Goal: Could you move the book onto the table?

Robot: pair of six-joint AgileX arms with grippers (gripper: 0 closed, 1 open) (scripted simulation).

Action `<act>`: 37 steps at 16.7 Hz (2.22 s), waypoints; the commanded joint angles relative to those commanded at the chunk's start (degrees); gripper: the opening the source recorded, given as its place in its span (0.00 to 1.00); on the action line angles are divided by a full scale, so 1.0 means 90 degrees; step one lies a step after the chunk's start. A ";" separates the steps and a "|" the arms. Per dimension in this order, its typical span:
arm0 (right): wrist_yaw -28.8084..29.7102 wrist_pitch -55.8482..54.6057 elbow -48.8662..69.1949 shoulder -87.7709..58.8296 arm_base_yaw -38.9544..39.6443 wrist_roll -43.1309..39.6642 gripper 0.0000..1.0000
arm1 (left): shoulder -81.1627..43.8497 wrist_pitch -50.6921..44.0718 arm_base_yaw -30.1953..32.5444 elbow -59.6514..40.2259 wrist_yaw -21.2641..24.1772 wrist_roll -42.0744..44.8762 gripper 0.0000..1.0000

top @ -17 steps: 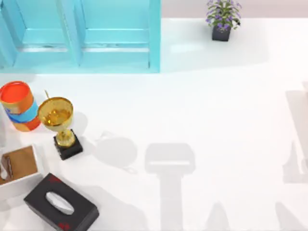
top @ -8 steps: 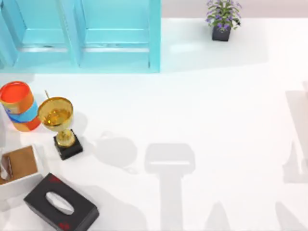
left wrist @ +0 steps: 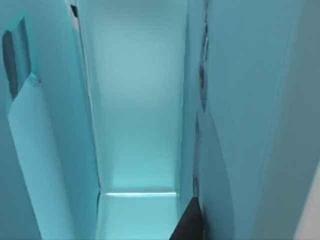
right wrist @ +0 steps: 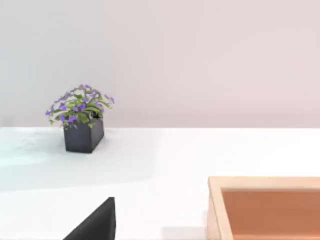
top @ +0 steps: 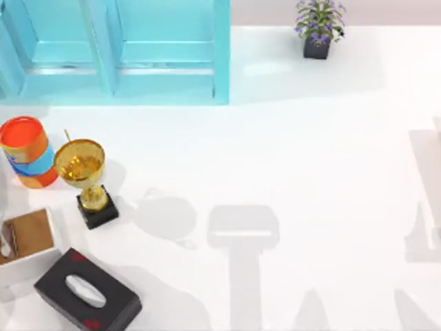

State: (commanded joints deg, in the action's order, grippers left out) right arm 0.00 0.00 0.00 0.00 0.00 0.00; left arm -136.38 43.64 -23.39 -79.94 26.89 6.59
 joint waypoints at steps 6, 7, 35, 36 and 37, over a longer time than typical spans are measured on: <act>0.0000 0.0000 0.0000 0.0000 0.0000 0.0000 1.00 | 0.0251 -0.0176 -0.0067 0.0109 0.0061 0.0084 0.00; 0.0000 0.0000 0.0000 0.0000 0.0000 0.0000 1.00 | 0.0458 -0.0319 -0.0153 0.0196 0.0108 0.0145 0.00; 0.0000 0.0000 0.0000 0.0000 0.0000 0.0000 1.00 | 0.5919 -0.2885 -0.0131 0.2908 0.0993 -0.1556 0.00; 0.0000 0.0000 0.0000 0.0000 0.0000 0.0000 1.00 | 0.5867 -0.2668 0.0253 0.2961 0.0835 -0.2036 0.00; 0.0000 0.0000 0.0000 0.0000 0.0000 0.0000 1.00 | 0.5810 -0.2442 0.0668 0.3014 0.0658 -0.2542 0.00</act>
State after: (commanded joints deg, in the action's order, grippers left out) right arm 0.00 0.00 0.00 0.00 0.00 0.00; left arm -84.10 21.66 -17.37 -52.82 32.82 -16.29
